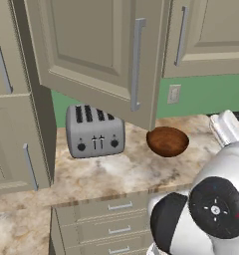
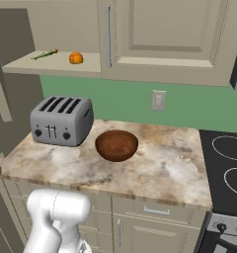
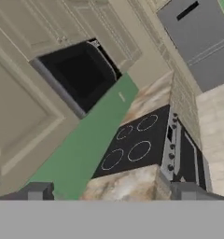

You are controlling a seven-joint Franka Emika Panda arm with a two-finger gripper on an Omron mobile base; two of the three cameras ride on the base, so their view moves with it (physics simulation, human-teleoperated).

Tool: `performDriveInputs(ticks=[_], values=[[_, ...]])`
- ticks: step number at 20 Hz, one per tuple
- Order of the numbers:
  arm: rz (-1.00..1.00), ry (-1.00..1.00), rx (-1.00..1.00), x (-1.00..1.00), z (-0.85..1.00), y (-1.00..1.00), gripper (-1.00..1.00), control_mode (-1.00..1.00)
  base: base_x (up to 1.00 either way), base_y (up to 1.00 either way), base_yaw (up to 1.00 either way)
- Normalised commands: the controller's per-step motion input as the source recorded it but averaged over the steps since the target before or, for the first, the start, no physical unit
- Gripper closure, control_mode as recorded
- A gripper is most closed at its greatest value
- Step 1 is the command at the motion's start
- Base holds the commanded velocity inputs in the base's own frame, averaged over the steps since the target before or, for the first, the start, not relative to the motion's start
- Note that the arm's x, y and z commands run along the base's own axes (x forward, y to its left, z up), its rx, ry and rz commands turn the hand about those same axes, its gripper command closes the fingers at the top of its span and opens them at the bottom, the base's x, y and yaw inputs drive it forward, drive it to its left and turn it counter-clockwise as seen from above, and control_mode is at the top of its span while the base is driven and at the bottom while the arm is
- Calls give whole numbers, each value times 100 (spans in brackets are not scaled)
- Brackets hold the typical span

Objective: Open the cabinet. Pick the orange and kiwi from the cabinet and place them into the bowl. Then close the cabinet.

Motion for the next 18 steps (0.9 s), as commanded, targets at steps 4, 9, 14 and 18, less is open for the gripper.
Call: performDriveInputs(ticks=[4,9,14,18], values=[[38,3,8,18,-11,-59,-100,-100,0,0,0],[4,7,-2,7,-16,4,-100,-100,0,0,0],[40,13,20,50,-14,-28,-100,-100,0,0,0],[55,20,23,55,-1,-1,-100,-100,0,0,0]])
